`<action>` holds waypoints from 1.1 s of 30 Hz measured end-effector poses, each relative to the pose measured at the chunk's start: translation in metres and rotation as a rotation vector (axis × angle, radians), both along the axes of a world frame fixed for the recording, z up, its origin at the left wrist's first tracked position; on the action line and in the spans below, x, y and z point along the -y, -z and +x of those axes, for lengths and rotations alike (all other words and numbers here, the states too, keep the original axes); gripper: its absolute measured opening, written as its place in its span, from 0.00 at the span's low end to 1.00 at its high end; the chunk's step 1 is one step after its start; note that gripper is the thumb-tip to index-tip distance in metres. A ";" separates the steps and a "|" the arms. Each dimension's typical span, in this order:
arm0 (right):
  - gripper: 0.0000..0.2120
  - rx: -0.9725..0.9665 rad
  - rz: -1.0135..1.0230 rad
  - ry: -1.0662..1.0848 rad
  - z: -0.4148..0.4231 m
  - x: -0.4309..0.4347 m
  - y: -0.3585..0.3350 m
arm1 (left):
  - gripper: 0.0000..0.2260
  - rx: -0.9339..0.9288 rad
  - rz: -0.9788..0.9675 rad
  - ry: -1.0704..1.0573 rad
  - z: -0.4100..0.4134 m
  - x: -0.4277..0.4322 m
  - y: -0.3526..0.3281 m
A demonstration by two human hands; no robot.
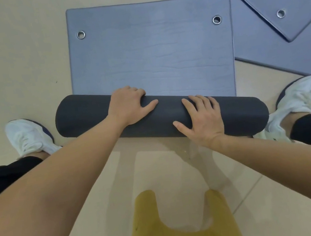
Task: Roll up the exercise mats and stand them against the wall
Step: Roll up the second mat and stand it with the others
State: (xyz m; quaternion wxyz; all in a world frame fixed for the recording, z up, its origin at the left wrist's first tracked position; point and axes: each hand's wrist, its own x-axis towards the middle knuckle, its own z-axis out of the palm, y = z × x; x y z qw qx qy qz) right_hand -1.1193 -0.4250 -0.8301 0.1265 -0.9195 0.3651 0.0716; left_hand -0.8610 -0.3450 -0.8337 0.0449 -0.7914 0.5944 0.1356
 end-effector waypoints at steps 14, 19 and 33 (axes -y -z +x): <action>0.32 -0.044 0.342 0.030 0.057 0.112 -0.010 | 0.31 0.083 -0.227 -0.018 -0.052 -0.031 0.000; 0.33 0.204 0.250 0.045 0.057 0.133 -0.015 | 0.32 0.034 -0.170 0.013 -0.021 0.004 -0.005; 0.64 -0.213 -0.093 -0.232 0.020 0.136 0.006 | 0.28 -0.125 -0.045 -0.060 0.030 0.102 -0.014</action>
